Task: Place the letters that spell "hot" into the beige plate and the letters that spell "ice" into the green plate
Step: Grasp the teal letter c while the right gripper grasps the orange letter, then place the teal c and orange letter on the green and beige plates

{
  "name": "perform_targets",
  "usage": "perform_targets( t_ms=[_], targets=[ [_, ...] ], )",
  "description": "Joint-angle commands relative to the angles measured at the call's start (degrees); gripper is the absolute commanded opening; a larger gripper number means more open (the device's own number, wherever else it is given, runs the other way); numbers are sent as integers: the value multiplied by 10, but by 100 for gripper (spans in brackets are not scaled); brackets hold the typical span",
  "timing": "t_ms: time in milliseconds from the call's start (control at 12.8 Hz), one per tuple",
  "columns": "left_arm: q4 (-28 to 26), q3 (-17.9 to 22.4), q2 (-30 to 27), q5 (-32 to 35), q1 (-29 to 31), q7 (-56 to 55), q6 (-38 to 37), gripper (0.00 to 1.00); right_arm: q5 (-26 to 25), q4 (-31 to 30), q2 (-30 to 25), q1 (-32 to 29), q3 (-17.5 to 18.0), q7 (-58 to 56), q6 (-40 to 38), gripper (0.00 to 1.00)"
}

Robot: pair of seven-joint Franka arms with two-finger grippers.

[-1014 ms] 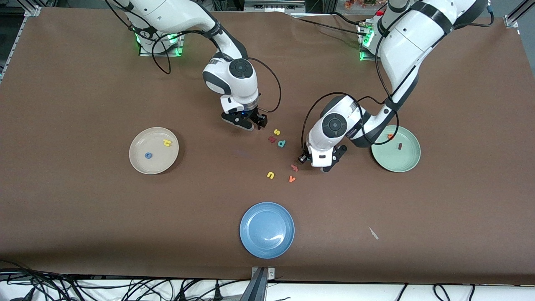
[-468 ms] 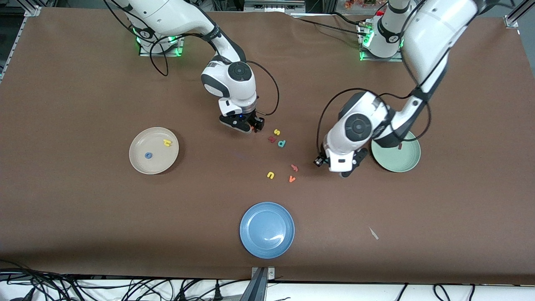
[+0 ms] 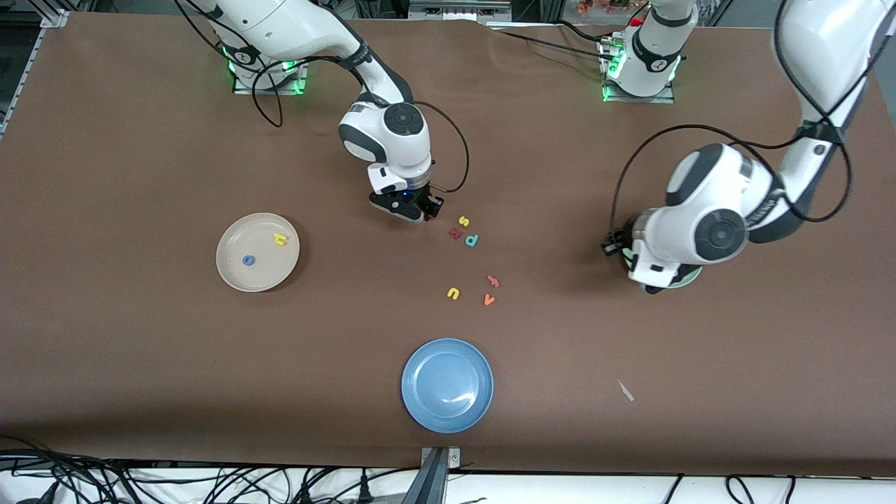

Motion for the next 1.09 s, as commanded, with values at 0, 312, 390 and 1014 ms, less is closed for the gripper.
perform_targets(
  t_ms=[0,312,390,1014],
  targets=[
    [-27,-2,7,13,40,95,-6,0,-15,8,13,6,-3,20,3,27],
    [-42,-2,57,85,81,133,3,8,-20,8,12,6,-3,17,3,0],
    [-42,-2,68,102,88,135,5,20,-20,8,11,5,-3,16,3,0],
    [-32,-9,52,95,95,135,-4,100,70,-25,-127,-121,0,-317,-135,0]
  ],
)
